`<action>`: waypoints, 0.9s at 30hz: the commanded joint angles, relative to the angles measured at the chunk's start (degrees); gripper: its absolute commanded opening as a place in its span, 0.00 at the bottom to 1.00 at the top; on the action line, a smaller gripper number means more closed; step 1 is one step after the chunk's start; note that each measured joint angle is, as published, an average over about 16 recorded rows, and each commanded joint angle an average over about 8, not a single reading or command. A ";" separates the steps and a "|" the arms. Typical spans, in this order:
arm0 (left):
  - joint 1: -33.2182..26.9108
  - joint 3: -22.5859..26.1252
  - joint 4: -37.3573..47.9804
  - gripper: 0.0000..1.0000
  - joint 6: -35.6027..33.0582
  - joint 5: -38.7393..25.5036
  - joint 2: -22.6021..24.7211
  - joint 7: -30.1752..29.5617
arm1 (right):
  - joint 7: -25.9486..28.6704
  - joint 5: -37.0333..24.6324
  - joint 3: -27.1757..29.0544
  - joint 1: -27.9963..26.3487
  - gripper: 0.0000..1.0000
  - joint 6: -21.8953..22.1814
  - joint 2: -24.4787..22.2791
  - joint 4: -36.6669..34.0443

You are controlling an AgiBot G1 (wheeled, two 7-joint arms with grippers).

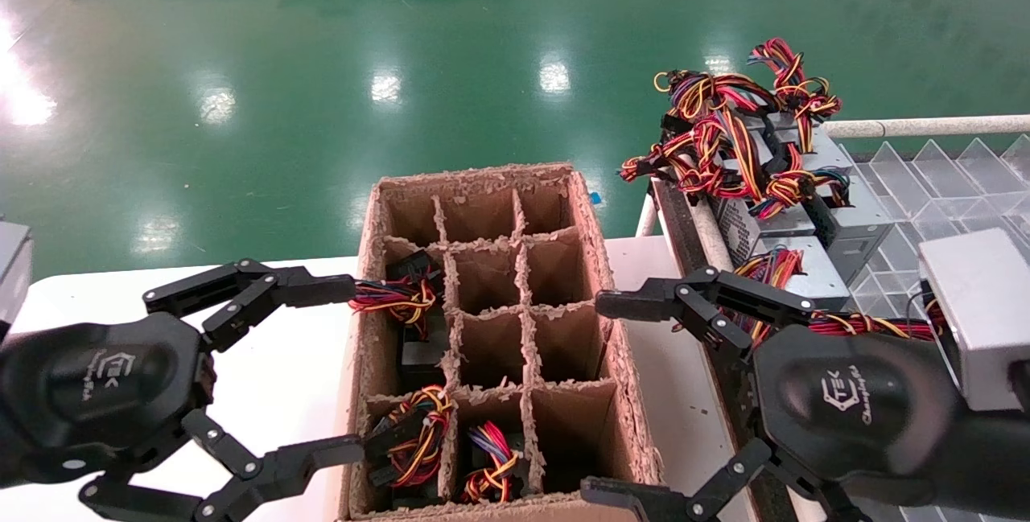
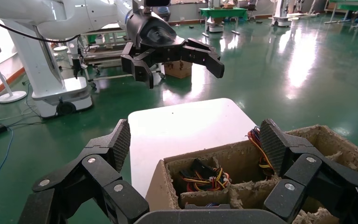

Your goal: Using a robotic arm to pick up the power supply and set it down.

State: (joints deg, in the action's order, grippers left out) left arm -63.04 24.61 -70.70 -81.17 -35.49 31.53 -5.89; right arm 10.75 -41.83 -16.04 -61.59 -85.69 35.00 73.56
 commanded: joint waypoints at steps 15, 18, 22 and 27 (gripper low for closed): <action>0.00 0.00 0.00 1.00 0.00 0.00 0.00 0.00 | 0.02 -0.05 -0.08 -0.08 1.00 -0.01 -0.05 -0.04; 0.00 0.00 0.00 1.00 0.00 0.00 0.00 0.00 | 0.02 -0.05 -0.09 -0.09 1.00 -0.01 -0.05 -0.04; 0.00 0.00 0.00 1.00 0.00 0.00 0.00 0.00 | 0.02 -0.05 -0.10 -0.10 1.00 -0.01 -0.05 -0.04; 0.00 0.00 0.00 1.00 0.00 0.00 0.00 0.00 | 0.02 -0.05 -0.10 -0.11 1.00 -0.01 -0.06 -0.04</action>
State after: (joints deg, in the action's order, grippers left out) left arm -63.04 24.61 -70.70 -81.17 -35.49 31.53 -5.89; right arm 10.77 -41.88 -16.14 -61.70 -85.69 34.94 73.52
